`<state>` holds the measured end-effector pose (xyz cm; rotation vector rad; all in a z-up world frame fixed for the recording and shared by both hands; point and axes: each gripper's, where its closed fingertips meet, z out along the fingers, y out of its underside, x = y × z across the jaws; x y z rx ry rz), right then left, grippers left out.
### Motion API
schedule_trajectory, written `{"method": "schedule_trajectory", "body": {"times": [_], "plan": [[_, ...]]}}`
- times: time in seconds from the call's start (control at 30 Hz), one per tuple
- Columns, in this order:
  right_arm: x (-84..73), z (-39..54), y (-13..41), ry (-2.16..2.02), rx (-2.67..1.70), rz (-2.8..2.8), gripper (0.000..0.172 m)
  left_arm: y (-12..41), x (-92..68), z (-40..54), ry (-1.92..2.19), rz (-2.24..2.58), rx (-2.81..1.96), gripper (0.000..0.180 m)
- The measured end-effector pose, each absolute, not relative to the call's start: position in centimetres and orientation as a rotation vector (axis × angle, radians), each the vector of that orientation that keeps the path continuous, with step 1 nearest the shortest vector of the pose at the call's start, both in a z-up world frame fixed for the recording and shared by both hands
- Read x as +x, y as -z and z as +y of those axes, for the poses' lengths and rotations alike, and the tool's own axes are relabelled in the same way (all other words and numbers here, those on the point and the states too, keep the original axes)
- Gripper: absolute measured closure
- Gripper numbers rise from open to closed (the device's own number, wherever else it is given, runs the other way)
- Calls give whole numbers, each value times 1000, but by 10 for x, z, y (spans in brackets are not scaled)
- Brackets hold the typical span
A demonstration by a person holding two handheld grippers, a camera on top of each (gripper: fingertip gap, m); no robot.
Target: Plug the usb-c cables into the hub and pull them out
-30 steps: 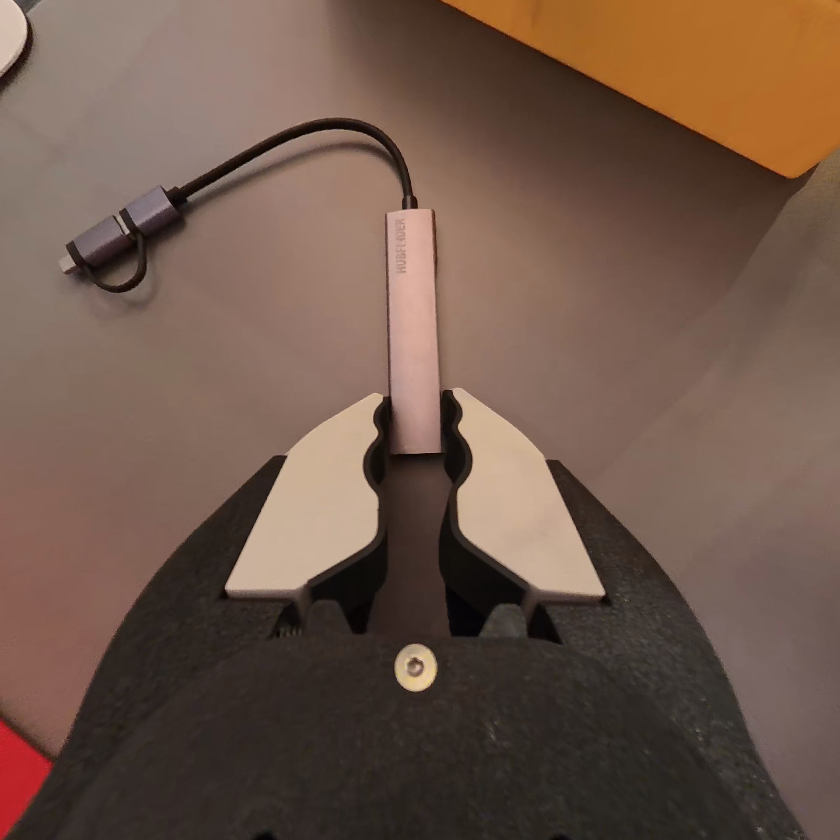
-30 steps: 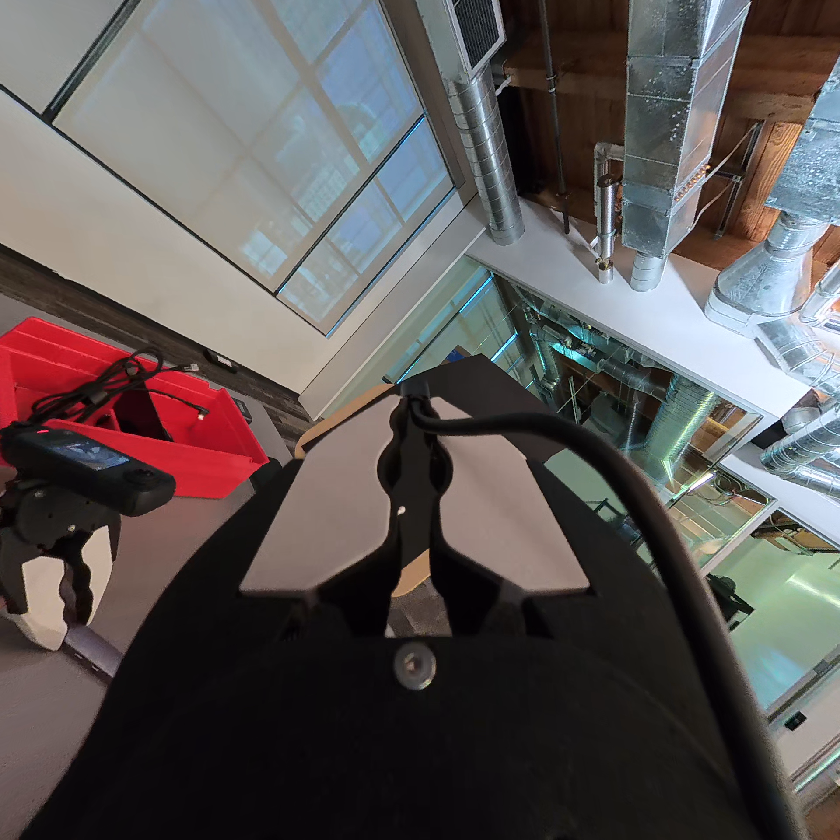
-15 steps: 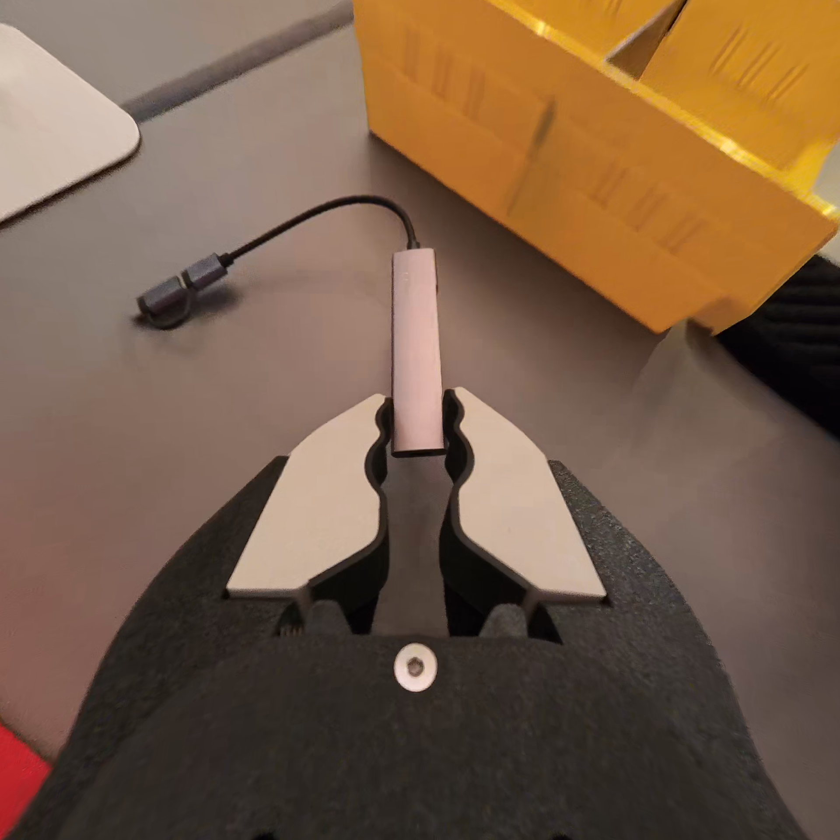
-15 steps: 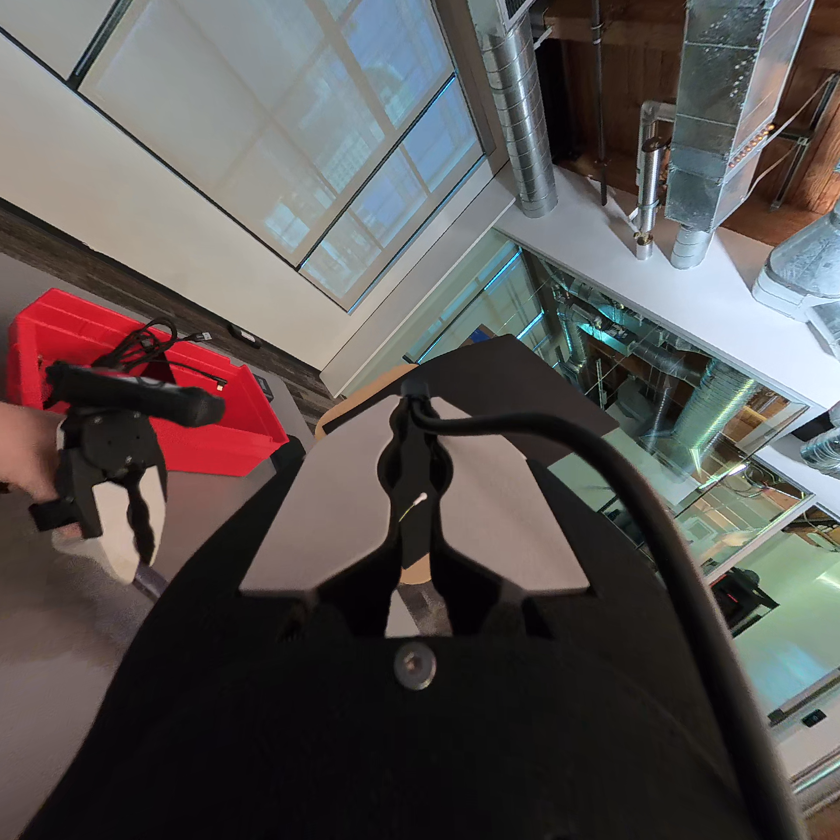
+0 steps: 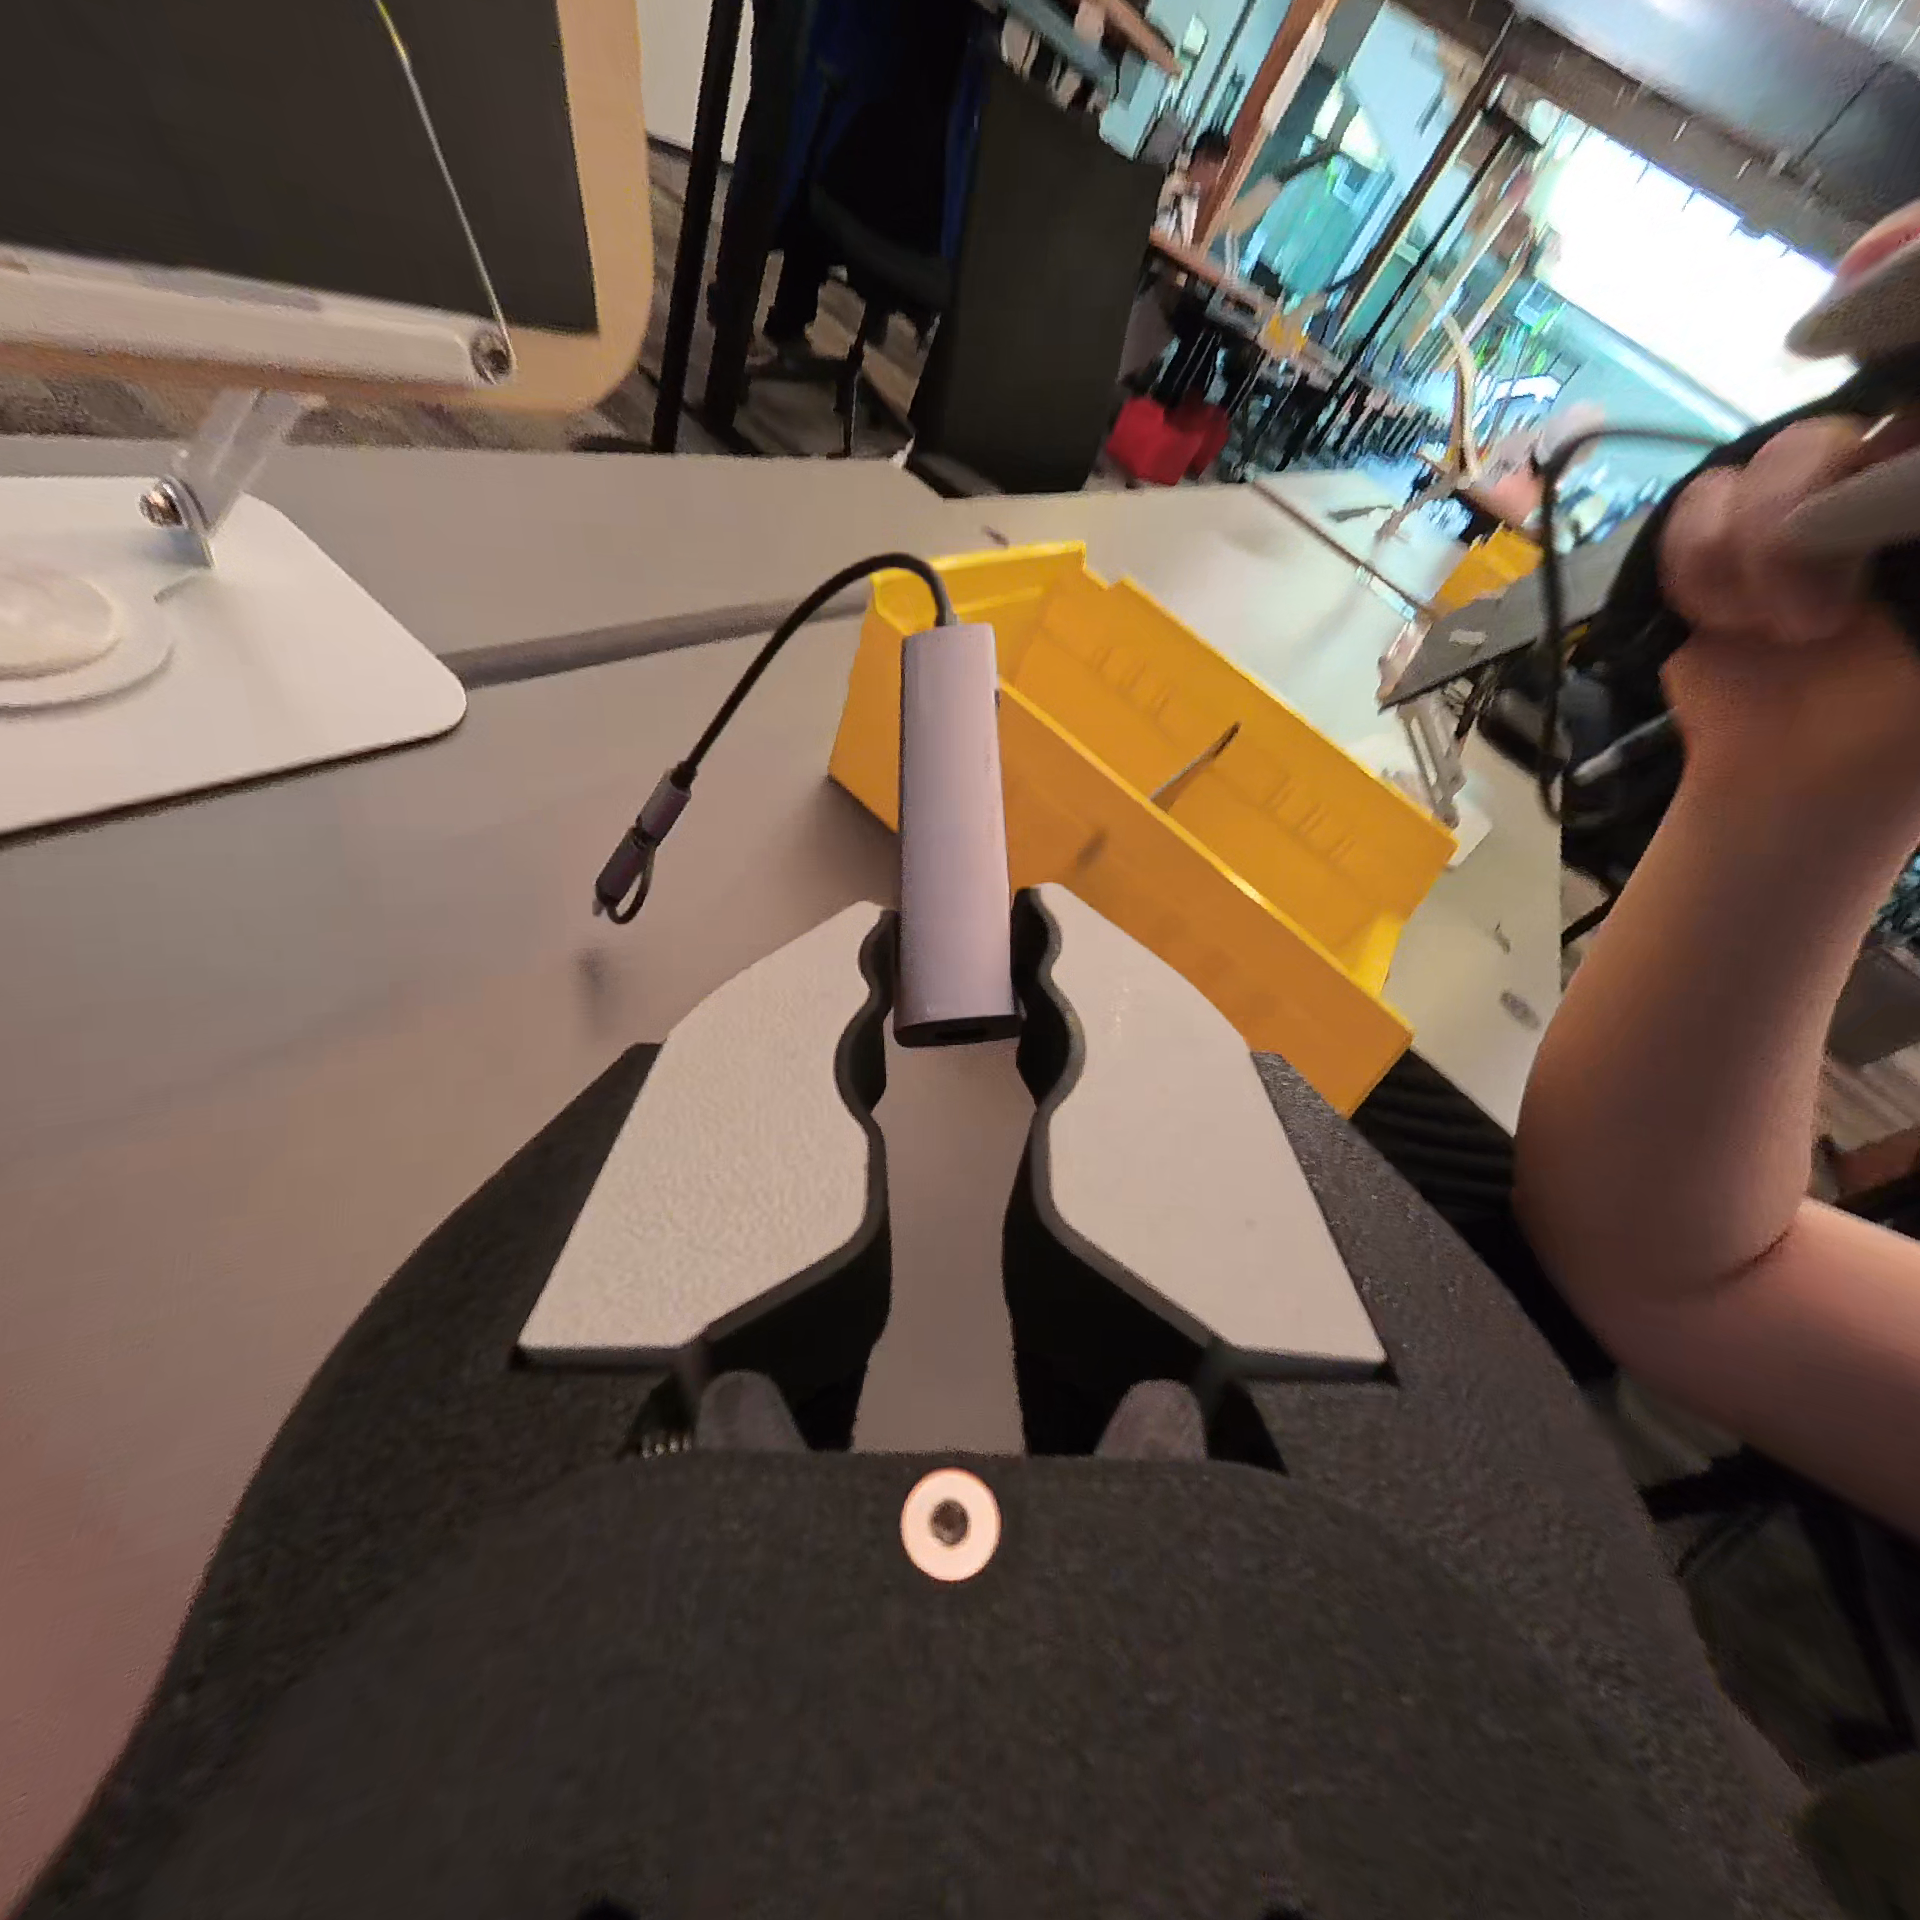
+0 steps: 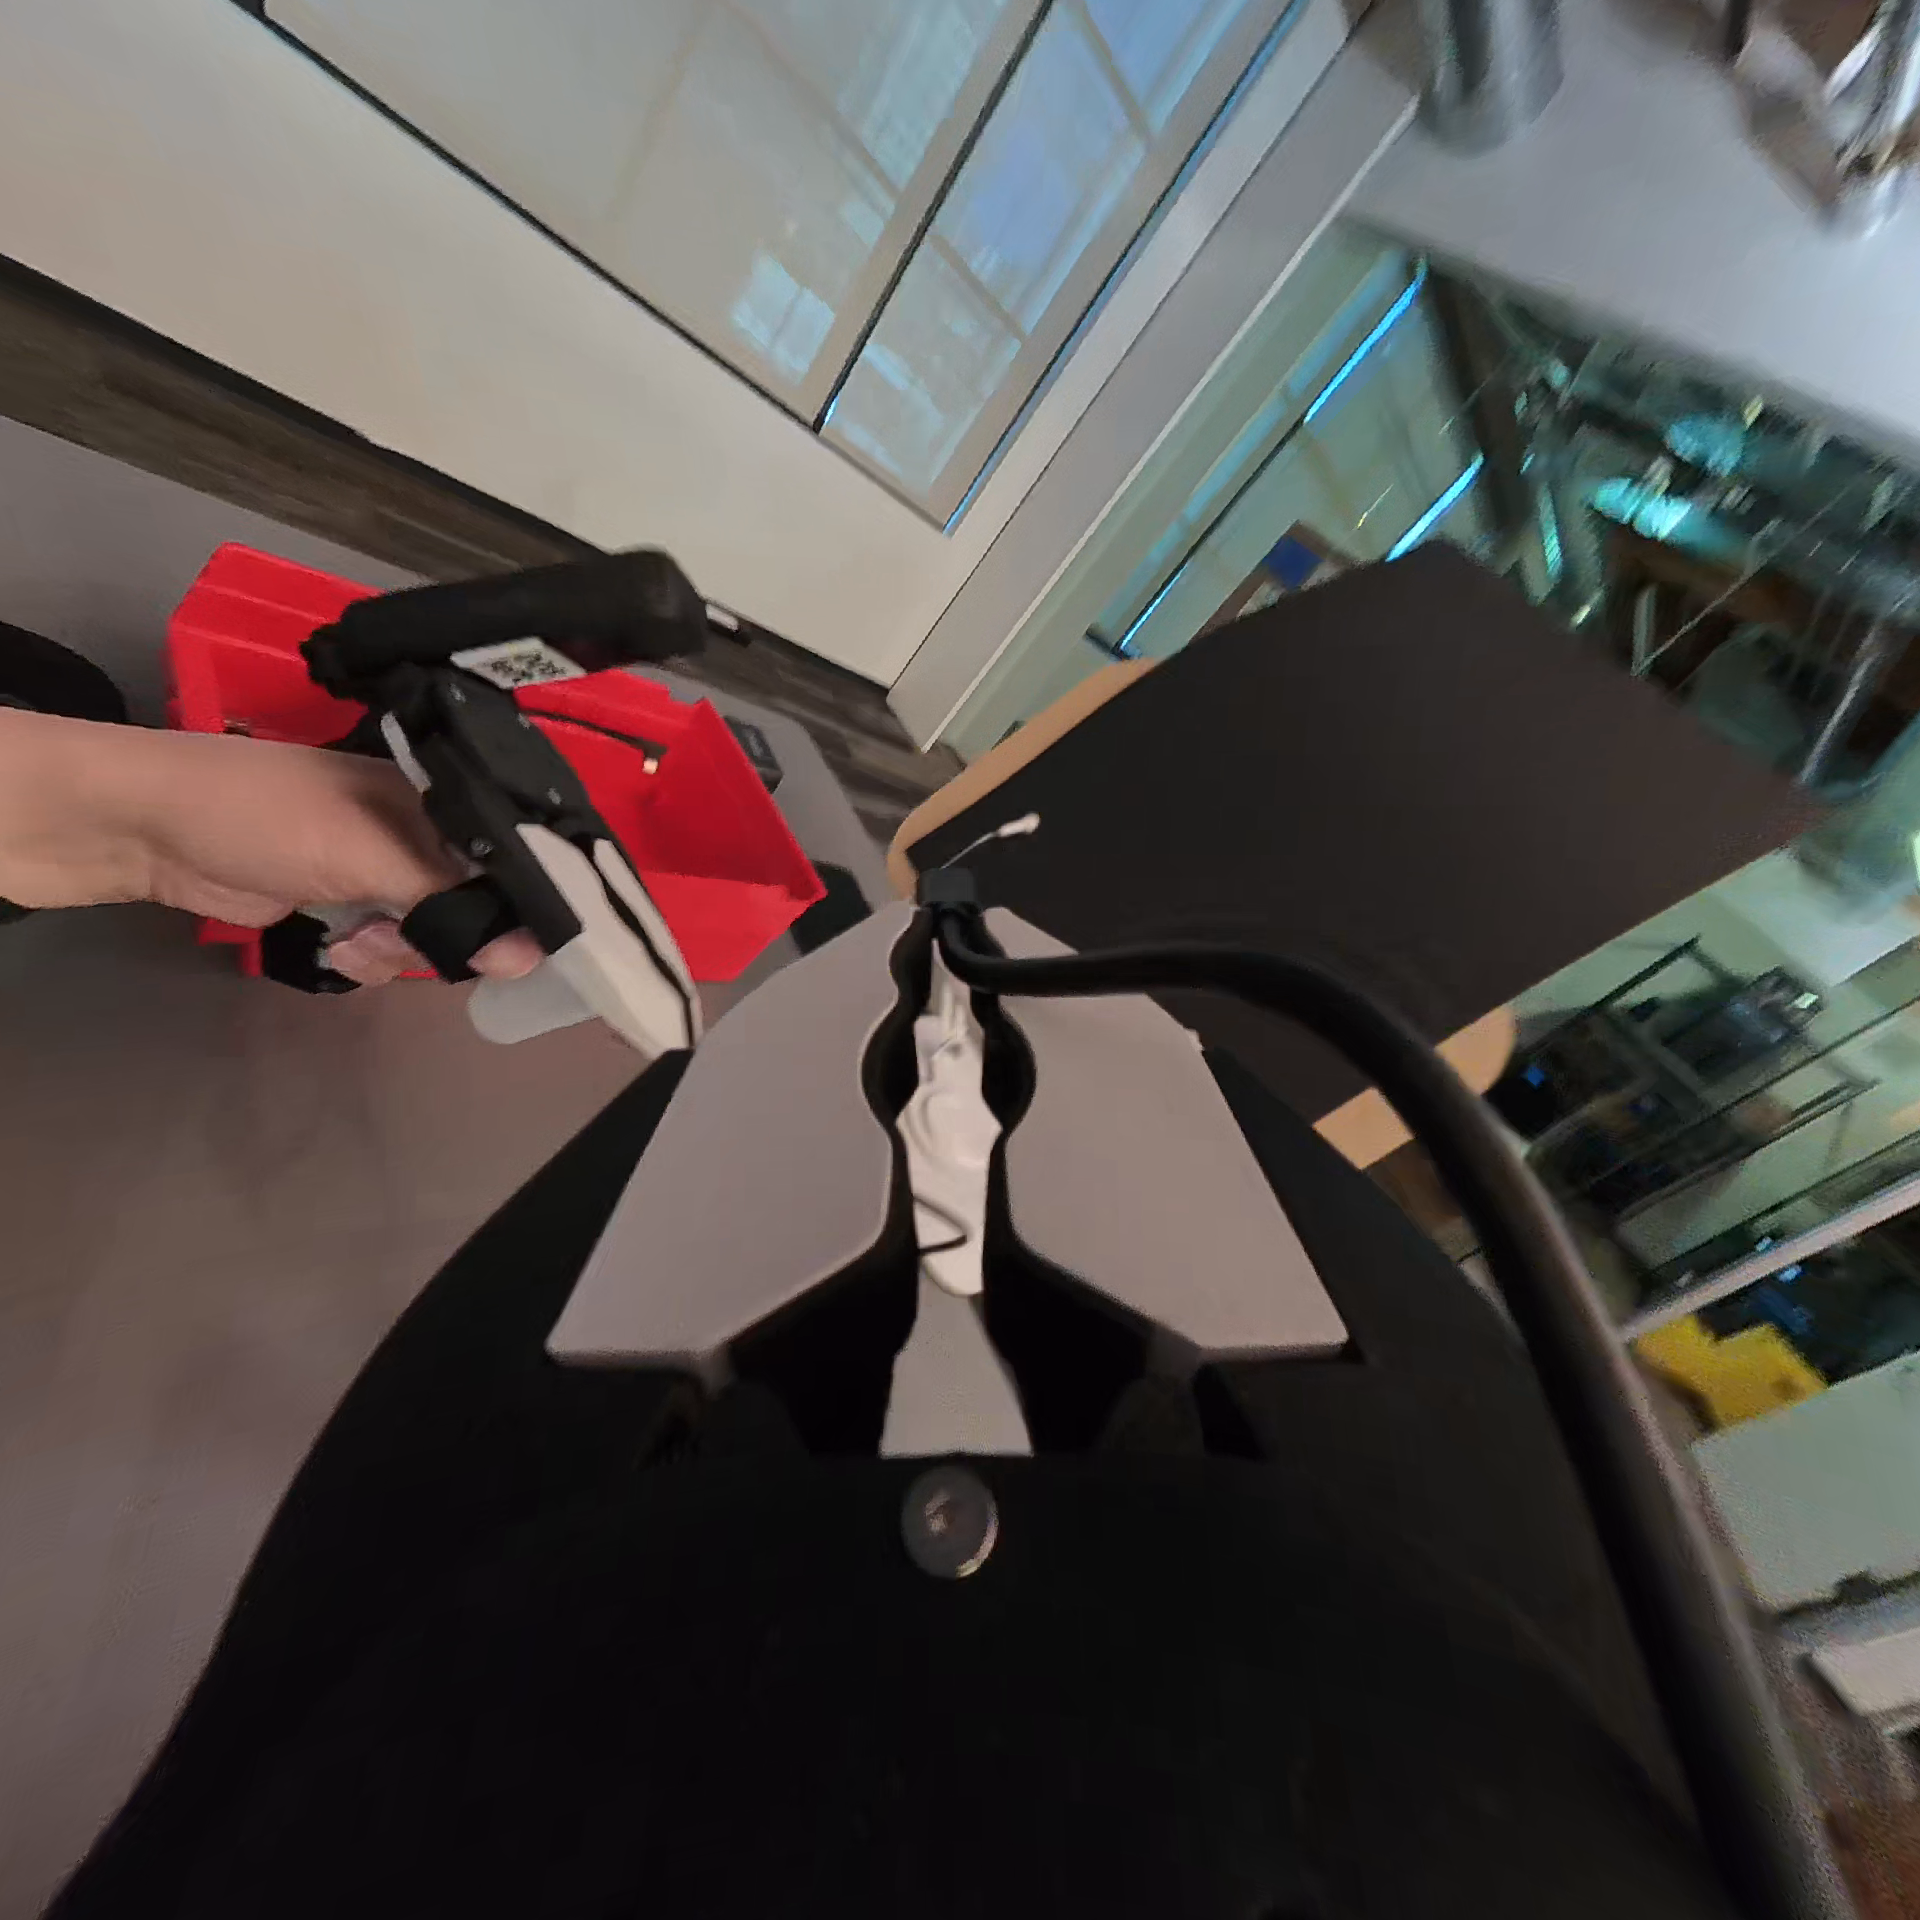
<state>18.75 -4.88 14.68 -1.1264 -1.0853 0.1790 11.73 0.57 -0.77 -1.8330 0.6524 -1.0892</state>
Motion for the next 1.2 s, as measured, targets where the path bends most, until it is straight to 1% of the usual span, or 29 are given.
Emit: {"method": "schedule_trajectory", "body": {"times": [0.13,0.27,0.47,0.7,1.2], "plan": [[159,-27,-113,-201,-1310,-1085,165,-7,109,10,1100,595,-1785,160],[138,-22,-91,-234,-1424,-1076,165,-12,95,7,1078,554,-1768,160],[117,-26,-80,-393,-1513,-1000,165,-27,72,1,1102,479,-1712,160],[95,-23,-61,-385,-1528,-973,165,-29,54,-1,1125,418,-1690,160],[86,-16,-50,-314,-1486,-964,165,-30,58,-4,1099,435,-1689,160]]}}
